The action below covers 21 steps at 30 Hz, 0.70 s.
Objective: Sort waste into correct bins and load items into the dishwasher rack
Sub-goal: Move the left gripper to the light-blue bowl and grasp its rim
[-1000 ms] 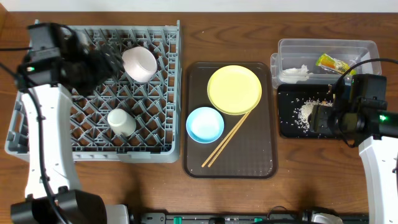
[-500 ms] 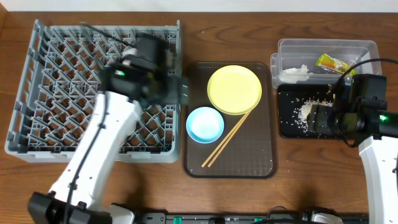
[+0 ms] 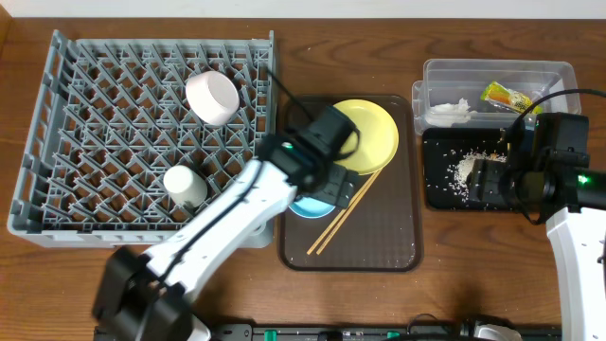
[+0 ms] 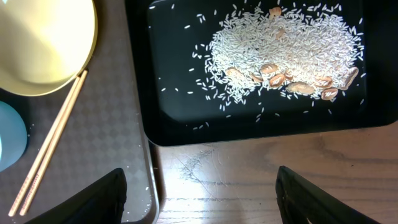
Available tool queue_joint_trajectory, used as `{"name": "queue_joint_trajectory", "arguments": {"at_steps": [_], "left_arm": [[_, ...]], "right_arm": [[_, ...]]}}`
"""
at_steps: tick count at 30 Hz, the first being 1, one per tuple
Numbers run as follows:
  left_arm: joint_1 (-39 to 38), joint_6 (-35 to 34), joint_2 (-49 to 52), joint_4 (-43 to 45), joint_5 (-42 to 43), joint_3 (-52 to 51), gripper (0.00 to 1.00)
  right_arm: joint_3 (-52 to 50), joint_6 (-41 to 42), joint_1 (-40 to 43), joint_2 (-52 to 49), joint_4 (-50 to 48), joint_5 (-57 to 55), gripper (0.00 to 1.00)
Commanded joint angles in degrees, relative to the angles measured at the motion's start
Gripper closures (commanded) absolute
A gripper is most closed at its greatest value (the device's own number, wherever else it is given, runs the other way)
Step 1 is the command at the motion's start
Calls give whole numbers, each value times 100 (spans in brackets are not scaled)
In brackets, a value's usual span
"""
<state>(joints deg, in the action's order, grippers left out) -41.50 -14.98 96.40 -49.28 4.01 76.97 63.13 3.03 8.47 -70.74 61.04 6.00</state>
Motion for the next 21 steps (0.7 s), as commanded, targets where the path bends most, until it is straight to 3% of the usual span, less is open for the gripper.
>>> {"name": "queue_joint_trajectory", "arguments": {"at_steps": [1, 5, 7, 11, 17, 21], "left_arm": [[-216, 144, 413, 101, -153, -59, 7], [-319, 144, 925, 195, -535, -59, 8], [-319, 144, 1132, 234, -542, -59, 15], [-321, 144, 1480, 297, -535, -59, 34], [-321, 142, 1593, 306, -531, -57, 73], [-328, 142, 1589, 310, -446, -55, 89]], "right_arm": [[61, 33, 20, 50, 4, 31, 25], [61, 33, 20, 50, 7, 31, 25], [61, 33, 20, 50, 7, 31, 25], [61, 33, 20, 50, 7, 31, 25], [61, 33, 20, 50, 7, 28, 25], [61, 33, 20, 50, 9, 28, 25]]}}
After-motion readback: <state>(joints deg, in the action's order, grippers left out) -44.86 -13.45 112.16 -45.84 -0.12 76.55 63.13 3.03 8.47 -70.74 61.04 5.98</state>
